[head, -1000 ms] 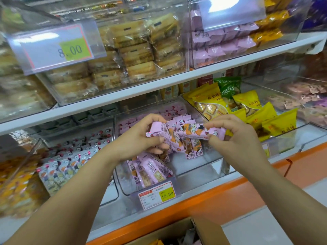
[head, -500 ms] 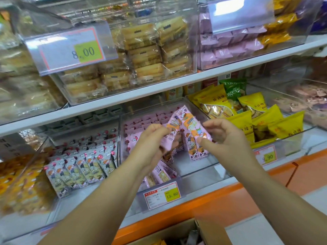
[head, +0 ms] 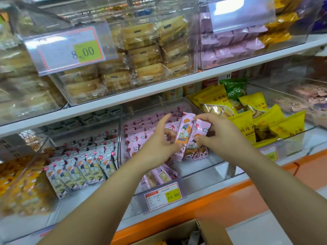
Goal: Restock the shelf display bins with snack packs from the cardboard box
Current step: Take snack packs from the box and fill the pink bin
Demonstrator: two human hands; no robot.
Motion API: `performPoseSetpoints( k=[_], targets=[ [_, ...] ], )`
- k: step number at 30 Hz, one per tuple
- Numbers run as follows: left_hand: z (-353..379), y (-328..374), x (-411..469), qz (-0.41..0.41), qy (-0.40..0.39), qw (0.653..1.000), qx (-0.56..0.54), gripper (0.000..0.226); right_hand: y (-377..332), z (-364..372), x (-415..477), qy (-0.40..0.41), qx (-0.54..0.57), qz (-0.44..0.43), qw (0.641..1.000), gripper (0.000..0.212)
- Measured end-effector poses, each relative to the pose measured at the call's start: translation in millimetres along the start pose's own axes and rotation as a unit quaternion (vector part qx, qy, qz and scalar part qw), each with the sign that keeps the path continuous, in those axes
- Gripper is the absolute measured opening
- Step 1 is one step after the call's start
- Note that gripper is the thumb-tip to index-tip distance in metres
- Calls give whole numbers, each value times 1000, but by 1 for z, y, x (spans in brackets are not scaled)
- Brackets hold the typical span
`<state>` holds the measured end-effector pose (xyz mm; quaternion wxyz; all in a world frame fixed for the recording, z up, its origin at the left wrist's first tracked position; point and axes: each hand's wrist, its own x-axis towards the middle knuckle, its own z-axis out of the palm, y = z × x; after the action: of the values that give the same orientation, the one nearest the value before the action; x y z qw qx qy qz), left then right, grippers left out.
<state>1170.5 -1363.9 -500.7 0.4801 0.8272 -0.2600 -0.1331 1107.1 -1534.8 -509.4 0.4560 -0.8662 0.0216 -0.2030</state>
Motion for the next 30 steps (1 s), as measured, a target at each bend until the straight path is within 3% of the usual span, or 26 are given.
performPoseSetpoints(
  k=[4,8,12,17,24,30],
  targets=[
    [-5,4,12,39,-15,992,116,86,-5,5,17,-18,-42,-13,999,47],
    [-20,8,26,37,32,987,152,45,-7,6,31,-53,-54,-4,997,40],
    [-26,10,27,38,83,981,172,30,-10,11,44,-74,-65,-21,995,36],
    [-26,2,20,19,114,974,195,31,-3,20,54,-83,-91,-30,992,30],
    [-26,-4,32,-7,115,968,221,30,0,24,61,-75,-192,-44,978,41],
    [-19,-7,53,-10,80,952,295,35,0,25,62,-64,-200,-44,977,38]
  ],
)
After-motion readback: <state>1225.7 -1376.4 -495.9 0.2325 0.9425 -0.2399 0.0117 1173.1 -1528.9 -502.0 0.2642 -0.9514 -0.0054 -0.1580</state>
